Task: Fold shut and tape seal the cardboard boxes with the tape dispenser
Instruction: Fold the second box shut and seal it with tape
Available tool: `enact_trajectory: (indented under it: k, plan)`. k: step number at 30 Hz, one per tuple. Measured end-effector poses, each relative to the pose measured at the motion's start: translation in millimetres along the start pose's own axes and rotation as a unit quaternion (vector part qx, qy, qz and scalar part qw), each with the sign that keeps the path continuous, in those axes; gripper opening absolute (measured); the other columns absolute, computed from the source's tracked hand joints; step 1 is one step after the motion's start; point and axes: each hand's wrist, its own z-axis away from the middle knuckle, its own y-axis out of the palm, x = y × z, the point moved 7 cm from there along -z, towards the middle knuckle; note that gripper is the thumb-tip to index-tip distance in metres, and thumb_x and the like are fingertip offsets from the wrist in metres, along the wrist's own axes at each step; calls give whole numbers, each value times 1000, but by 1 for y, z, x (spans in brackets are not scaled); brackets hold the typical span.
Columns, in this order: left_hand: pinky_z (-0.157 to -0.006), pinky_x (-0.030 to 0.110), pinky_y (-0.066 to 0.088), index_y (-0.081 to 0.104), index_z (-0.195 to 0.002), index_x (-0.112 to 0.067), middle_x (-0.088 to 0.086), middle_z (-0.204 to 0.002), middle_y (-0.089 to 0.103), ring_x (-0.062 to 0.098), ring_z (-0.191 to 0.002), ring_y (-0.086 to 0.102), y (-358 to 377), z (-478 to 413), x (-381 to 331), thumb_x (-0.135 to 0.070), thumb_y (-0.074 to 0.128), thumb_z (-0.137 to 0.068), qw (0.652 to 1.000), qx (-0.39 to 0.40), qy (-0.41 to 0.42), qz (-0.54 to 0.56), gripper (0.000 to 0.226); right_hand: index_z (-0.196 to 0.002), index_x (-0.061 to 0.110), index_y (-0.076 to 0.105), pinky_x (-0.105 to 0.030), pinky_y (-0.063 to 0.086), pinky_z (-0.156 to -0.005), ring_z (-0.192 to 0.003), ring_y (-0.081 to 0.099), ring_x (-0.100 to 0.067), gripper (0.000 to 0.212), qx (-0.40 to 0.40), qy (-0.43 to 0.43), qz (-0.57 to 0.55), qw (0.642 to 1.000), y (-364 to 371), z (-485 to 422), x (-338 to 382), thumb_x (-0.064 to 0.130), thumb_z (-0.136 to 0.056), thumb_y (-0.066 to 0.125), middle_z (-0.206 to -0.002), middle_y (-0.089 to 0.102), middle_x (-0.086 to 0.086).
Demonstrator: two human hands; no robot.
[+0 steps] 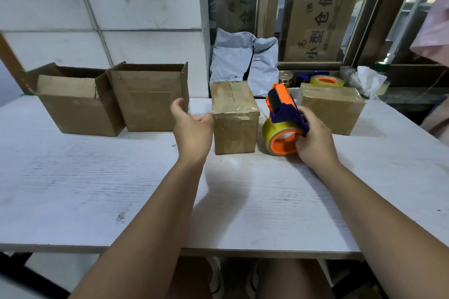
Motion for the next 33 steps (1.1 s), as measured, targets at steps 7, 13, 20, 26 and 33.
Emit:
enact_trajectory:
  k: [7, 13, 20, 26, 33]
  plan:
    - [-82, 17, 42, 36, -140, -21, 2, -131, 35, 8, -99, 52, -2, 12, -13, 3, 43, -90, 995, -9, 76, -65, 56, -124, 17, 55, -22, 35, -76, -99, 52, -20, 59, -4, 14, -6, 1000, 1, 2, -4, -15, -75, 44, -113, 62, -5]
    - [-90, -1, 34, 24, -148, -16, 1, -142, 44, 3, -125, 44, 17, 47, -27, 7, 35, -89, 991, 36, 124, 25, 64, -124, 18, 55, -22, 38, -76, -96, 51, -17, 64, -7, 27, -32, 999, 0, 2, -8, -17, -72, 44, -112, 63, -3]
    - [-118, 32, 14, -13, -150, -19, 1, -160, 1, 15, -146, 6, 55, 68, -1, -12, 50, -89, 966, 189, 81, -156, 88, -126, 19, 54, -26, 40, -78, -98, 52, -19, 65, 0, 30, -28, 999, -1, 2, -9, -15, -72, 44, -114, 62, -4]
    - [-117, 45, 21, 18, -150, -21, 5, -158, 16, 29, -143, 21, 41, 43, 5, -47, 59, -70, 968, 189, -8, -167, 93, -126, 20, 53, -26, 39, -77, -98, 52, -19, 63, 9, 37, -40, 998, 0, 2, -9, -14, -74, 45, -113, 62, -3]
    - [-116, 37, -8, -7, -151, -15, 2, -159, 13, 16, -146, 11, 58, 45, -55, -39, 58, -91, 831, 78, 326, -443, 92, -122, 20, 49, -33, 43, -81, -101, 52, -24, 62, 6, 38, -45, 998, 4, 11, -7, -14, -70, 46, -115, 59, -5]
